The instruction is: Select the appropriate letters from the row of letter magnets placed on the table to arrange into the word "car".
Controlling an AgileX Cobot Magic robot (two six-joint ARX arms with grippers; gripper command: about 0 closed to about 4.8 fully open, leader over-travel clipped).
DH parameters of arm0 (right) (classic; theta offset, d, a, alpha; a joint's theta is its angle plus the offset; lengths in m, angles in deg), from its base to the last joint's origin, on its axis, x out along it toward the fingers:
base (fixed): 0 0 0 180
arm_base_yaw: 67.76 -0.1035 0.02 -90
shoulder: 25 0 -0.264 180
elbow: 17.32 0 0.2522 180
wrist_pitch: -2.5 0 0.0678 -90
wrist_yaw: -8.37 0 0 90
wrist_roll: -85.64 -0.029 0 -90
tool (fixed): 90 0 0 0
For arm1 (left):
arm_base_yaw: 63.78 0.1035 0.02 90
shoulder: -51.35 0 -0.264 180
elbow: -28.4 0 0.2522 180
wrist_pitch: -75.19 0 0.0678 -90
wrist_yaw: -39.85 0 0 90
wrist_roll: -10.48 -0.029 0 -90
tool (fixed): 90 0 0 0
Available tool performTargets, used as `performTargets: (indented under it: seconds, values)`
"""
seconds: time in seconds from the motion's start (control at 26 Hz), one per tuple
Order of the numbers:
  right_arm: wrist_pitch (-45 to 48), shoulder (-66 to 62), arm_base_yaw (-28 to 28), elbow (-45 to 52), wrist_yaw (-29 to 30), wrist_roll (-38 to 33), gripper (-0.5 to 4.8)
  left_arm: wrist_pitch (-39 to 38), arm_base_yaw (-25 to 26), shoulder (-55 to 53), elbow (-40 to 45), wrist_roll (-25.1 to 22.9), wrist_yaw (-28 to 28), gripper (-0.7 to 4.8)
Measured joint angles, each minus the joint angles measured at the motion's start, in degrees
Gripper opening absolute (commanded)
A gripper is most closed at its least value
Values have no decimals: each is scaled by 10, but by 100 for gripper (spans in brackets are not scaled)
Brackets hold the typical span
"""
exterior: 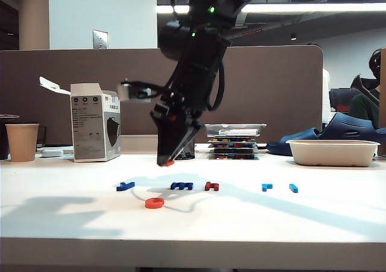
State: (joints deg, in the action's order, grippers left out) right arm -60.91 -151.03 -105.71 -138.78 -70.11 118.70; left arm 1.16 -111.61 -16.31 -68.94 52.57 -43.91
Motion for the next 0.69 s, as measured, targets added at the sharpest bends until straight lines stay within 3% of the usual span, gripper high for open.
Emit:
performTargets:
  seconds: [0.69]
  values:
    - [-90,44,0,0,6,-2,85,0,0,0,0,0,0,-5]
